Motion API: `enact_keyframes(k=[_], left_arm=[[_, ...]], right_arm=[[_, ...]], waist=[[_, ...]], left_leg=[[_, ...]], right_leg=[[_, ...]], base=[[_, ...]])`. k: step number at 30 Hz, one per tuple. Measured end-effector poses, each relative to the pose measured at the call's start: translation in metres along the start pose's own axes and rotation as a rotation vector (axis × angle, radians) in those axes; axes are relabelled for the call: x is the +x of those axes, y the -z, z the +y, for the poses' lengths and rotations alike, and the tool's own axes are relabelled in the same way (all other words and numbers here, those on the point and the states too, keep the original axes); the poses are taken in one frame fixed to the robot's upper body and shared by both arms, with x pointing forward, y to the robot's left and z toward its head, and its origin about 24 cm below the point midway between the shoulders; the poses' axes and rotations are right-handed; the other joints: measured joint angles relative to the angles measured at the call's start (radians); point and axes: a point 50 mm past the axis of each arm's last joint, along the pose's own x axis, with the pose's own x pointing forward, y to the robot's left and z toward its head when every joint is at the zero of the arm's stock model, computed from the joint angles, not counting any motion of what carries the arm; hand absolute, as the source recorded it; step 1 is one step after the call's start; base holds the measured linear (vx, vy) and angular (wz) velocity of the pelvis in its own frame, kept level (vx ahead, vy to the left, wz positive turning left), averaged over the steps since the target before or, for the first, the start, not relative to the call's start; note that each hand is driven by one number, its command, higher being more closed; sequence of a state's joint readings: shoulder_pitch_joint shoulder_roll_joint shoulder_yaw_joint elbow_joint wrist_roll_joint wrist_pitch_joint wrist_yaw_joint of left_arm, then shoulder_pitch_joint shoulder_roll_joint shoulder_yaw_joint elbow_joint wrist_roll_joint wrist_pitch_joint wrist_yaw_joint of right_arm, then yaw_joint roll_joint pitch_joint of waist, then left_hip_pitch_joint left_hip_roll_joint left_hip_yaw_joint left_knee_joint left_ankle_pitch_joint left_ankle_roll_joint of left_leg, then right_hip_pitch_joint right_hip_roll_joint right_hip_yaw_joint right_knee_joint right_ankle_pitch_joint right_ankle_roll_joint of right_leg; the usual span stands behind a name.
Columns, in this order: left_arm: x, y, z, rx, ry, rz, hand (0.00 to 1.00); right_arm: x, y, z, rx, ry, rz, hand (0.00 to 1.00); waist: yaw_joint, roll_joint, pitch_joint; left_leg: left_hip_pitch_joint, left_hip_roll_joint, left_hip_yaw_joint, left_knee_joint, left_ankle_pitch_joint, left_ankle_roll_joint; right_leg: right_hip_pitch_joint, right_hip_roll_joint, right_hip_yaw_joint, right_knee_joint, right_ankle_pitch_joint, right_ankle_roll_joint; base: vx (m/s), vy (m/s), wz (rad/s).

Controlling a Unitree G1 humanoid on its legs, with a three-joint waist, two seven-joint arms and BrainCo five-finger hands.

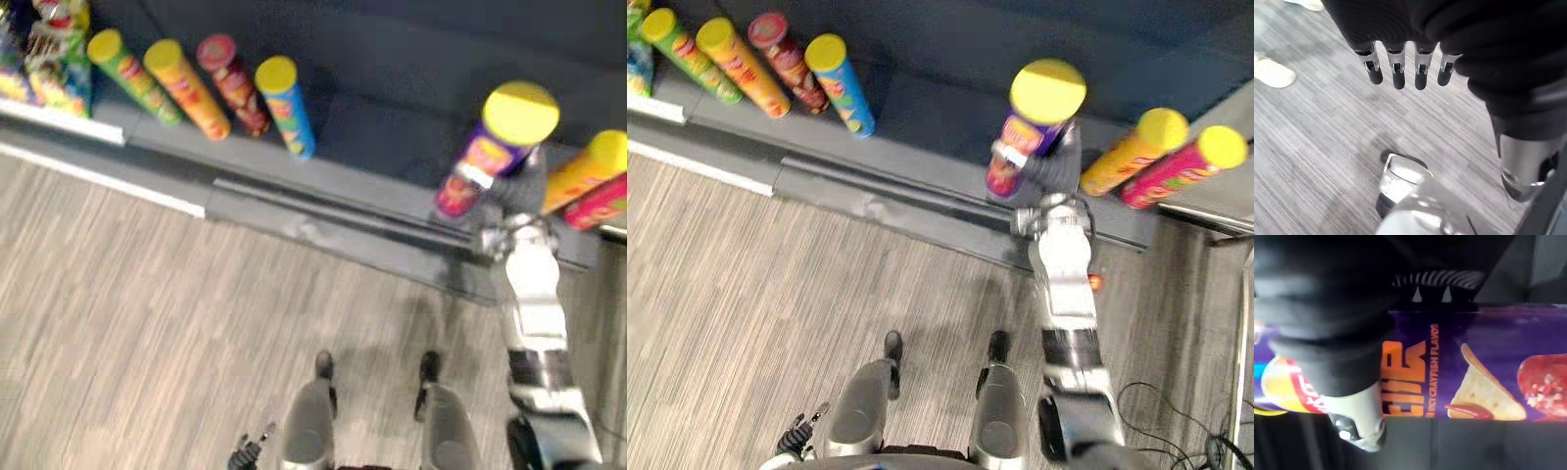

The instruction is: Put the gum and the chips on the shelf.

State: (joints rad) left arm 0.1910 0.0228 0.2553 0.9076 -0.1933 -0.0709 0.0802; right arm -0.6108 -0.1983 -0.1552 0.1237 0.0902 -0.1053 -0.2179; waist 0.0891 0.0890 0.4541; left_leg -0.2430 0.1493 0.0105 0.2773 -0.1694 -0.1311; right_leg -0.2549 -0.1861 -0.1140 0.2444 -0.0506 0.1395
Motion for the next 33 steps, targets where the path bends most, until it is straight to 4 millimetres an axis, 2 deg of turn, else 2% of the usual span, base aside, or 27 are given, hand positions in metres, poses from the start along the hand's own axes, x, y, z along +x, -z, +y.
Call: enact_keyframes(k=[2, 4, 5, 8, 9, 12, 14, 18, 20, 24, 31, 33], left_arm=[[0.000, 0.001, -0.003, 0.010, 0.001, 0.000, 0.00], [0.001, 0.000, -0.010, 0.012, 0.019, 0.000, 0.00], [0.001, -0.002, -0.013, 0.005, 0.020, -0.005, 0.00], [0.004, -0.008, -0.023, 0.019, 0.049, -0.013, 0.00], [0.006, -0.013, -0.031, 0.034, 0.074, -0.024, 0.00], [0.006, -0.019, -0.037, 0.020, 0.091, -0.048, 0.00], [0.008, -0.022, -0.042, 0.035, 0.105, -0.055, 0.00], [0.011, -0.031, -0.047, 0.028, 0.116, -0.071, 0.00], [0.011, -0.037, -0.051, 0.046, 0.129, -0.089, 0.00], [0.012, -0.041, -0.055, 0.083, 0.138, -0.101, 0.00], [0.012, -0.052, -0.065, 0.108, 0.164, -0.140, 0.00], [0.011, -0.054, -0.069, 0.119, 0.180, -0.152, 0.00]], right_arm=[[0.018, 0.001, 0.002, -0.034, 0.075, 0.011, 1.00], [0.032, 0.000, -0.001, -0.098, 0.109, 0.013, 1.00], [0.037, 0.001, -0.001, -0.138, 0.131, 0.020, 1.00], [0.050, -0.001, -0.003, -0.200, 0.137, 0.024, 1.00], [0.056, -0.001, -0.010, -0.270, 0.158, 0.027, 1.00], [0.064, 0.000, -0.015, -0.363, 0.200, 0.045, 1.00], [0.066, 0.000, -0.021, -0.404, 0.222, 0.047, 1.00], [0.067, -0.004, -0.021, -0.461, 0.251, 0.017, 1.00], [0.066, -0.004, -0.026, -0.481, 0.297, 0.016, 1.00], [0.066, -0.010, -0.036, -0.438, 0.418, -0.002, 1.00], [0.059, -0.025, -0.075, -0.282, 0.711, -0.024, 1.00], [0.056, -0.042, -0.088, -0.209, 0.810, -0.084, 1.00]], waist=[[0.026, 0.010, 0.007], [0.055, 0.042, 0.027], [0.064, 0.044, 0.028], [0.091, 0.057, 0.035], [0.107, 0.076, 0.044], [0.128, 0.083, 0.046], [0.139, 0.097, 0.052], [0.145, 0.097, 0.052], [0.164, 0.099, 0.051], [0.174, 0.104, 0.047], [0.211, 0.110, 0.043], [0.221, 0.120, 0.037]], left_leg=[[-0.031, 0.002, -0.010, 0.010, 0.006, -0.002], [-0.044, 0.012, -0.025, 0.014, 0.012, -0.004], [-0.063, 0.012, -0.028, 0.026, 0.012, -0.004], [-0.108, 0.017, -0.035, 0.052, 0.013, -0.004], [-0.128, 0.018, -0.047, 0.068, 0.014, -0.003], [-0.175, 0.022, -0.053, 0.085, 0.024, -0.003], [-0.199, 0.028, -0.059, 0.092, 0.029, -0.003], [-0.254, 0.037, -0.077, 0.104, 0.041, -0.012], [-0.264, 0.055, -0.079, 0.110, 0.046, -0.019], [-0.293, 0.063, -0.082, 0.110, 0.061, -0.024], [-0.317, 0.070, -0.081, 0.128, 0.064, -0.025], [-0.331, 0.070, -0.085, 0.131, 0.064, -0.025]], right_leg=[[-0.022, 0.004, 0.000, 0.000, 0.008, -0.002], [-0.028, 0.016, 0.004, -0.001, 0.036, -0.005], [-0.041, 0.017, 0.007, 0.000, 0.036, -0.005], [-0.074, 0.026, 0.011, -0.001, 0.054, -0.008], [-0.079, 0.029, 0.011, -0.002, 0.061, -0.006], [-0.111, 0.036, 0.013, -0.016, 0.076, -0.008], [-0.113, 0.046, 0.014, -0.043, 0.092, -0.008], [-0.140, 0.060, 0.014, -0.068, 0.092, -0.008], [-0.148, 0.079, 0.015, -0.070, 0.097, -0.015], [-0.178, 0.087, 0.014, -0.070, 0.099, -0.018], [-0.198, 0.095, 0.016, -0.072, 0.111, -0.023], [-0.205, 0.097, 0.015, -0.074, 0.112, -0.023]], base=[[-0.06, -0.020, 0.04], [-0.07, 0.002, 0.07], [-0.07, 0.022, 0.08], [-0.09, 0.013, -0.01], [-0.10, 0.015, 0.08], [-0.11, 0.006, 0.01], [-0.11, -0.007, -0.02], [-0.10, -0.030, 0.02], [-0.07, -0.055, -0.08], [-0.07, -0.033, -0.04], [0.00, 0.003, -0.04], [0.01, 0.007, 0.02]])
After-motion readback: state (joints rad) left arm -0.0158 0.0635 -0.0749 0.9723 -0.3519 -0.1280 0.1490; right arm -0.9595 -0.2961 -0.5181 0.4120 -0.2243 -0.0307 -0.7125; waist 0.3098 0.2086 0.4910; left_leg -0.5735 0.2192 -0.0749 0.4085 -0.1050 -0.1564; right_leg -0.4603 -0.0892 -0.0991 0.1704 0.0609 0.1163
